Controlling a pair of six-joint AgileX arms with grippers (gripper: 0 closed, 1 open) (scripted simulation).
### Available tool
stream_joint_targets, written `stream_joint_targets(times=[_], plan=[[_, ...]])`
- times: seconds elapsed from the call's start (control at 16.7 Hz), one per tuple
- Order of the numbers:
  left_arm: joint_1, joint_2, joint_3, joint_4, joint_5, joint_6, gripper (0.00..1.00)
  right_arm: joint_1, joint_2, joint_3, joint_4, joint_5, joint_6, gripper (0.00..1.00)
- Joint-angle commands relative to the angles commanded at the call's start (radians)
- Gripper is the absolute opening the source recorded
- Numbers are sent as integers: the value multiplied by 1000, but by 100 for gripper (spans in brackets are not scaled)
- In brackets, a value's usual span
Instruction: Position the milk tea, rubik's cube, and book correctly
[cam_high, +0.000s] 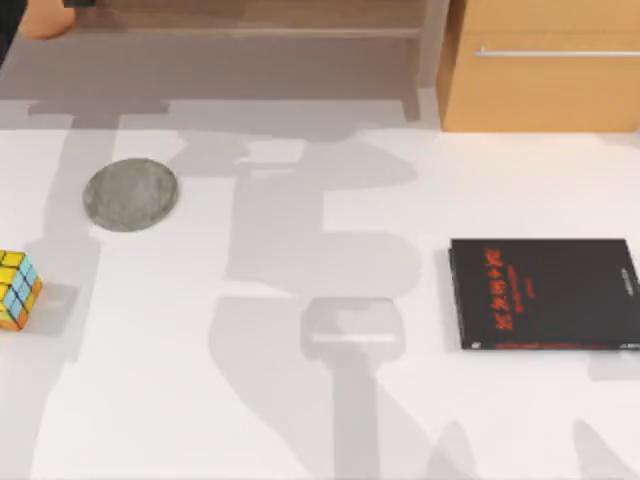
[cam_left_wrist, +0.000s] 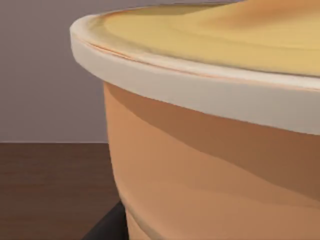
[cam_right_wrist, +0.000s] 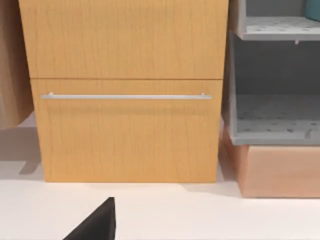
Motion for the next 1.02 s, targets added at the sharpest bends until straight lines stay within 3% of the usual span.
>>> stream_joint_targets(times=[0.24,0.66,1.02], plan=[[2,-130,-164,35,2,1,0,0,0,0,0,0,0,100],[-9,-153,-186,52,4,7,0,0,0,0,0,0,0,100],[-125,-136,-258,278,1,61,0,0,0,0,0,0,0,100]])
